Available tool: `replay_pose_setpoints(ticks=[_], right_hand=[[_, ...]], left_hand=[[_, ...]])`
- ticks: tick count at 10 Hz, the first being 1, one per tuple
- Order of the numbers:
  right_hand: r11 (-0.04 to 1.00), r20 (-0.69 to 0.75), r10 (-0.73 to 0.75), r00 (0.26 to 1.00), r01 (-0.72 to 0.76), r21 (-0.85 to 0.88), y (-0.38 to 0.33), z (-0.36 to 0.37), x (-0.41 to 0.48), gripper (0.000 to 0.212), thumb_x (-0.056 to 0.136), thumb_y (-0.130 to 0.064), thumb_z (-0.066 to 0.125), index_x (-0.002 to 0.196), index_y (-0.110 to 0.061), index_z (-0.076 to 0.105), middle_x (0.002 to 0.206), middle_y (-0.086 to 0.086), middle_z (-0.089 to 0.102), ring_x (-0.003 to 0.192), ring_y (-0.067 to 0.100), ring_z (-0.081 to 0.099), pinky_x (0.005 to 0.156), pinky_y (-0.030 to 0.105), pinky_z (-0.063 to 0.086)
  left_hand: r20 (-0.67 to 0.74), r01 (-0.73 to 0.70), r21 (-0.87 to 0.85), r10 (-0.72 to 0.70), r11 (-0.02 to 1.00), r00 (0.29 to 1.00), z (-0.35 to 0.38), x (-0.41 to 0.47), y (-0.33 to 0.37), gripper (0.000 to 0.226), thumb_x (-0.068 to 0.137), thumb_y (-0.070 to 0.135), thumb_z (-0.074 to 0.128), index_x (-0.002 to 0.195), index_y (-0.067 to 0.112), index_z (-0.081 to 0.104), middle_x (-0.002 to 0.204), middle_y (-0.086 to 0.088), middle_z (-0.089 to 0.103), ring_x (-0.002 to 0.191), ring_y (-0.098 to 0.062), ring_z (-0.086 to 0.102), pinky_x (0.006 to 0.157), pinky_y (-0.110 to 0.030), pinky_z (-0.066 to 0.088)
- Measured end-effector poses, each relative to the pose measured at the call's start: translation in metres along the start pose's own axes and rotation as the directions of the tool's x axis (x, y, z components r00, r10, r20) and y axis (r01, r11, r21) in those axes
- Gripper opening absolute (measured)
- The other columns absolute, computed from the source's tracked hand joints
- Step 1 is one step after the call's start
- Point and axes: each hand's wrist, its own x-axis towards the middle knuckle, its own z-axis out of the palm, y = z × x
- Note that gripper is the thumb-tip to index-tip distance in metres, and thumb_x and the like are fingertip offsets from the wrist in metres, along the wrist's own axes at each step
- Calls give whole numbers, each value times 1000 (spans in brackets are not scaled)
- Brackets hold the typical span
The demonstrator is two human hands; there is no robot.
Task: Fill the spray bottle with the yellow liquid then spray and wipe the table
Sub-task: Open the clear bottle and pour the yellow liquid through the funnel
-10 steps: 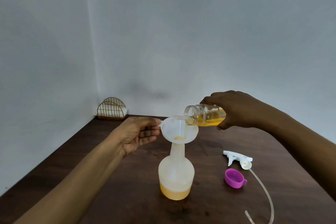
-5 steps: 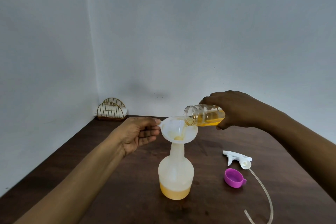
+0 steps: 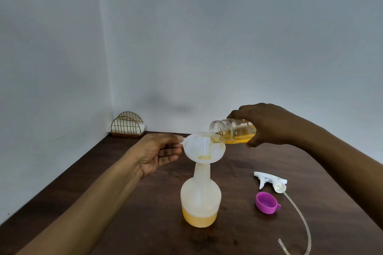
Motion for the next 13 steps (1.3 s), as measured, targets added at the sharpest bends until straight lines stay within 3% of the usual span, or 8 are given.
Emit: replay_pose_setpoints(ticks=[13], right_hand=[[1000,3,7,1000,-7,-18,-1,0,0,70,74,-32,74,134,-33,39,121,-12,53,108,13,48,80,29,42]], left_hand=[[3,1,-16,-1,1000,1000,-1,1,-1,4,80,7,67,81,4,69,56,-3,67,45,-7,63,44,-19,53]])
